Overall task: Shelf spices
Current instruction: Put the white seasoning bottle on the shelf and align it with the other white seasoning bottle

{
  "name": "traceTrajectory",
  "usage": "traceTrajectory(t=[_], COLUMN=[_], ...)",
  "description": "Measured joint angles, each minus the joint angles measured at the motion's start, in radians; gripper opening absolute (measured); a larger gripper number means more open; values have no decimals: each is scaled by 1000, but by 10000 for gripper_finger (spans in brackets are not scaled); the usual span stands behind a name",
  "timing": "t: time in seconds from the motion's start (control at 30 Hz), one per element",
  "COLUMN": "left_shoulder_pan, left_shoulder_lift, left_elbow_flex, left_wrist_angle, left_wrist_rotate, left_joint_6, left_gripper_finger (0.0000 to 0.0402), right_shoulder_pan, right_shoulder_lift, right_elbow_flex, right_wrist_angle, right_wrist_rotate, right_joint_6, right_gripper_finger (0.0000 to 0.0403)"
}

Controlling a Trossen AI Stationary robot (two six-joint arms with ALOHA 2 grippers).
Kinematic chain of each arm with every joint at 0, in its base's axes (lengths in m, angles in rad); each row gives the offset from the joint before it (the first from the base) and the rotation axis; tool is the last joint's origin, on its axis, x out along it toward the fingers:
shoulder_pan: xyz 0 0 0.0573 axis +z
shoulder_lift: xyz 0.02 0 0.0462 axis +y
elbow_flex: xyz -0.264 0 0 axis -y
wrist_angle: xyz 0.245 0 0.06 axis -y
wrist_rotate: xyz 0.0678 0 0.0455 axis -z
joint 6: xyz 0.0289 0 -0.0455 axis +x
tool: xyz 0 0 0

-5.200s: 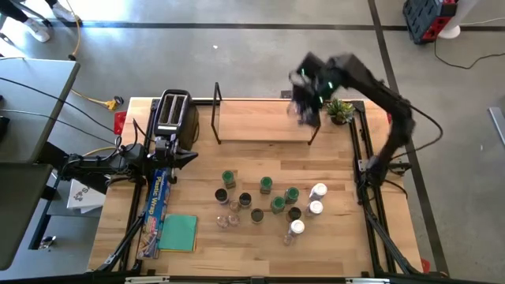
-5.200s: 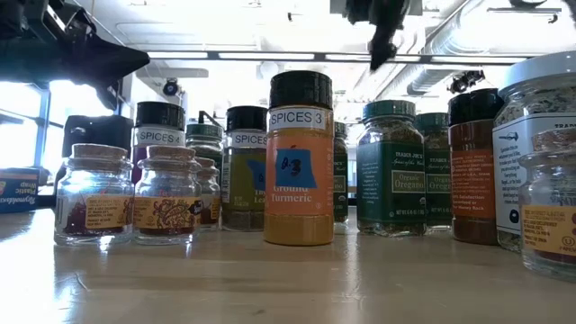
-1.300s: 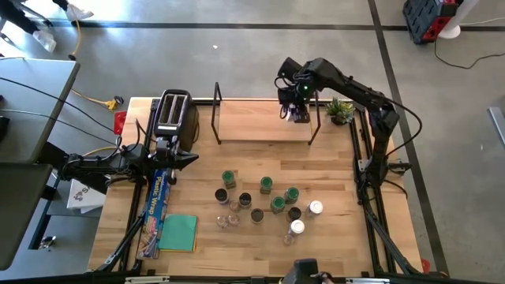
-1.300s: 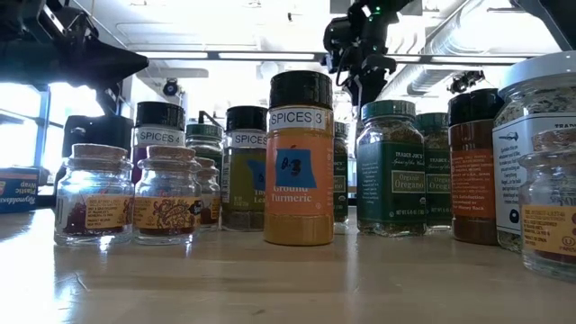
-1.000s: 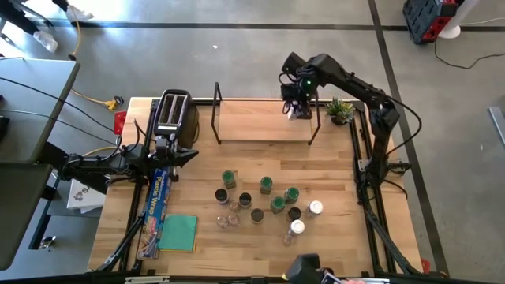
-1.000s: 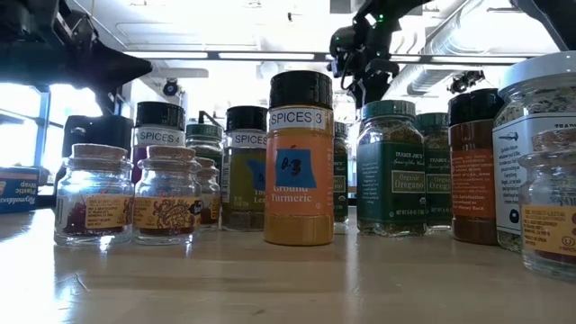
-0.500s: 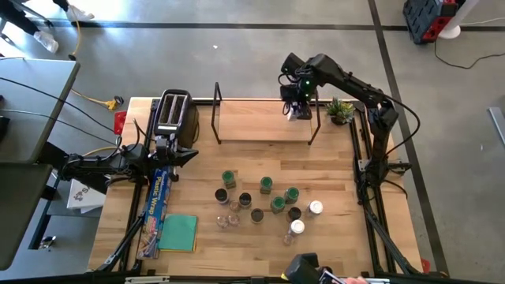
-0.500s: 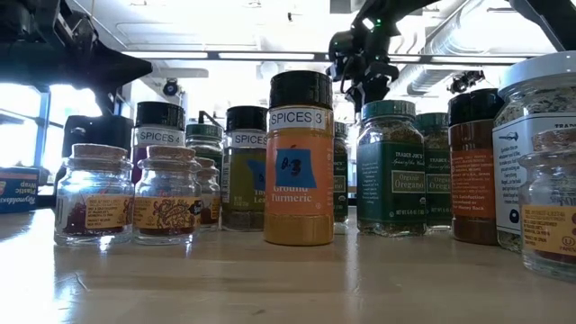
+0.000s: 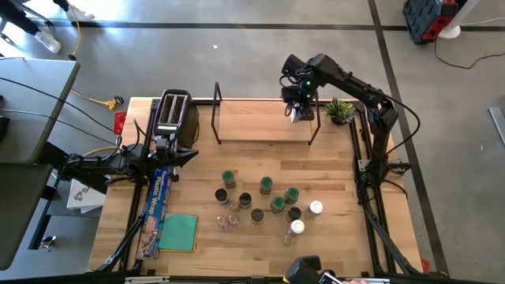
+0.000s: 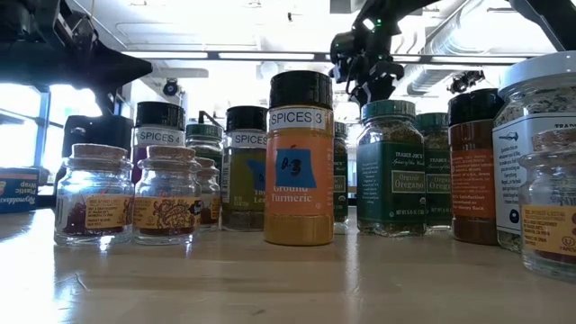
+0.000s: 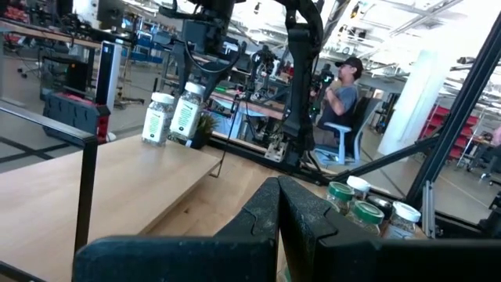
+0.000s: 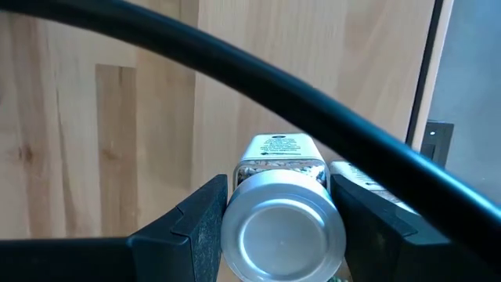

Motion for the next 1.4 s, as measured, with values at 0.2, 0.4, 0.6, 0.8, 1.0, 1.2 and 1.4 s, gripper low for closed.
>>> traceTrajectory(t=[0.2, 0.4, 0.6, 0.8, 1.0, 1.2, 1.4], left_shoulder_pan=[0, 0, 0, 0, 0, 0, 0], left_shoulder_lift=[0, 0, 0, 0, 0, 0, 0], left_elbow_flex=[0, 0, 0, 0, 0, 0, 0], left_wrist_angle=[0, 0, 0, 0, 0, 0, 0], left_wrist_rotate=[0, 0, 0, 0, 0, 0, 0], left_joint_6=[0, 0, 0, 0, 0, 0, 0], left_gripper_finger=[0, 0, 0, 0, 0, 0, 0], right_shoulder_pan=[0, 0, 0, 10, 35, 10, -28], right_shoulder_lift=[0, 0, 0, -4, -6, -6, -6], right_elbow_flex=[0, 0, 0, -103, -130, -130, -130], right_wrist_angle=[-26, -32, -32, -23, 31, 29, 32], right_wrist_rotate=[-1, -37, -42, -52, 19, 41, 42], right_joint_6=[16, 45, 48, 88, 78, 29, 25], right_gripper_finger=[190, 190, 190, 190, 190, 190, 190])
